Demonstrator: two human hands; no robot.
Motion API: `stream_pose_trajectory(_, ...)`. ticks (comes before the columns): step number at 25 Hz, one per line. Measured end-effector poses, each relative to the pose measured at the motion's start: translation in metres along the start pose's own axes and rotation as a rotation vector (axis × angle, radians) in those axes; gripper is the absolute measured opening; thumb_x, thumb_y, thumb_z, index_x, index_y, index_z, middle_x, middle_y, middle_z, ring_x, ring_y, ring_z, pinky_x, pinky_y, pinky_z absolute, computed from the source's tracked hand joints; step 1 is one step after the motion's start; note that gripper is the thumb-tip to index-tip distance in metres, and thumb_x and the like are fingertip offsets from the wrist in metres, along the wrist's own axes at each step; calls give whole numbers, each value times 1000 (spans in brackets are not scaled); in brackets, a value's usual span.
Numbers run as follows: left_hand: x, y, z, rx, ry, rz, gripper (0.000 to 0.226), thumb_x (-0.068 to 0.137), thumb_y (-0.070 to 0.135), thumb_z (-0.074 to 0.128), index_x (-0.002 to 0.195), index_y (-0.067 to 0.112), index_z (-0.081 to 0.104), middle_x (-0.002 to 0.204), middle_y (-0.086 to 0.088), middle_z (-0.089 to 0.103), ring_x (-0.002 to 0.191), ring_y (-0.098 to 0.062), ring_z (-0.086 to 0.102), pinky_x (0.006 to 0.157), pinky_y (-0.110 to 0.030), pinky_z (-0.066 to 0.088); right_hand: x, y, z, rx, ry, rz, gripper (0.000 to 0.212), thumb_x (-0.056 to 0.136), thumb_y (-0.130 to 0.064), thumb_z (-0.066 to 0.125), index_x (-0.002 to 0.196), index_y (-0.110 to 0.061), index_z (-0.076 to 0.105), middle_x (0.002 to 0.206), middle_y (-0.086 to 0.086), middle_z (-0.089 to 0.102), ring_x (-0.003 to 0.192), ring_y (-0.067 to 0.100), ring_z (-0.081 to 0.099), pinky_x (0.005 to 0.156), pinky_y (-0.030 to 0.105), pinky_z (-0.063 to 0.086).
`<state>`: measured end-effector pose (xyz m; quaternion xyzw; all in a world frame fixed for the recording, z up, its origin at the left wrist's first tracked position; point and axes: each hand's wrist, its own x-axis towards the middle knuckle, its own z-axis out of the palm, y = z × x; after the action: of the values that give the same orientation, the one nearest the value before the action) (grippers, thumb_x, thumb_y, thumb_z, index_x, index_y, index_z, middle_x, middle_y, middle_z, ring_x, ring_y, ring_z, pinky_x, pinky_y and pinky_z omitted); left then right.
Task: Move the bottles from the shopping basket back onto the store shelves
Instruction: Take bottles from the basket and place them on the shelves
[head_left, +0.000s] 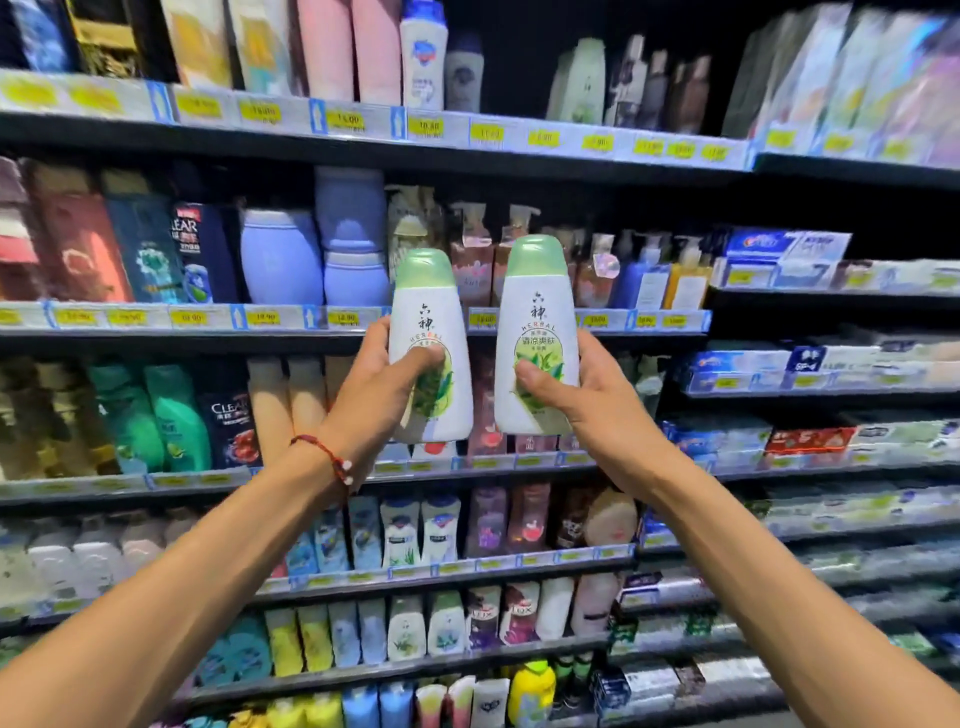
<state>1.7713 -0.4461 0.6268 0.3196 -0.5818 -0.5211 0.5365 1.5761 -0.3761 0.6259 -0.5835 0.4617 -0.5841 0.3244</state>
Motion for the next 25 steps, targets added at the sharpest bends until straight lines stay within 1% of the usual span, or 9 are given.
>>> stream_pose_trajectory(3, 46, 14, 17, 11, -22, 50, 39, 99, 12, 59, 137, 13, 48, 119, -6, 67, 96, -17, 65, 79, -33, 57, 49, -6, -23, -4, 51, -51, 43, 97, -15, 69, 137, -15, 54, 121, 7, 74, 101, 13, 73, 87, 32, 62)
stream_pose_trajectory(6, 92, 26, 32, -5, -44, 98, 37, 99, 9, 58, 135, 12, 49, 110, -2, 67, 90, -12, 66, 77, -28, 58, 95, -16, -43, 8, 94, -92, 40, 97, -10, 69, 134, -11, 55, 119, 9, 74, 97, 13, 72, 82, 29, 63)
stream_pose_trajectory(8, 118, 36, 43, 8, -55, 138, 35, 99, 8, 58, 132, 14, 50, 108, 1, 67, 91, -10, 65, 77, -25, 56, 124, -22, -54, 25, 124, -114, 41, 96, -9, 69, 134, -9, 54, 122, 13, 73, 98, 16, 71, 89, 34, 63)
stream_pose_trajectory(12, 171, 58, 72, 11, -89, 186, 32, 98, 9, 62, 127, 16, 51, 112, -3, 68, 101, -20, 64, 91, -42, 54, 178, -34, -82, -3, 133, -186, 40, 94, -10, 72, 131, -4, 58, 117, 13, 76, 97, 17, 72, 88, 37, 63)
stream_pose_trajectory(14, 193, 67, 87, 43, -94, 227, 36, 94, 13, 69, 126, 17, 53, 118, -7, 69, 108, -25, 66, 99, -45, 53, 199, -41, -99, -15, 134, -218, 38, 91, -9, 75, 127, -4, 62, 111, 7, 79, 94, 15, 75, 81, 32, 63)
stream_pose_trajectory(16, 210, 76, 102, 75, -92, 273, 43, 95, 13, 70, 133, 12, 50, 125, -12, 68, 117, -28, 66, 104, -47, 52, 216, -48, -113, -33, 116, -257, 36, 90, -8, 77, 124, -3, 65, 107, 4, 80, 92, 12, 76, 76, 25, 61)
stream_pose_trajectory(20, 240, 92, 135, 67, -39, 320, 42, 100, 10, 61, 139, 9, 46, 130, -14, 66, 110, -20, 64, 100, -40, 53, 259, -66, -152, -93, 119, -340, 36, 88, -6, 79, 122, -4, 67, 105, 0, 80, 88, 5, 76, 74, 18, 58)
stream_pose_trajectory(22, 252, 97, 148, 64, -25, 321, 41, 100, 12, 61, 138, 13, 48, 128, -11, 66, 110, -19, 64, 95, -34, 53, 284, -75, -169, -92, 140, -374, 37, 85, -3, 82, 120, -3, 68, 105, 0, 80, 88, 6, 76, 74, 19, 59)
stream_pose_trajectory(25, 267, 101, 161, 49, -7, 325, 39, 99, 12, 62, 136, 16, 50, 124, -7, 69, 111, -21, 66, 95, -38, 54, 316, -90, -185, -72, 152, -393, 39, 84, -3, 83, 119, -4, 68, 107, 3, 80, 91, 12, 77, 79, 24, 61)
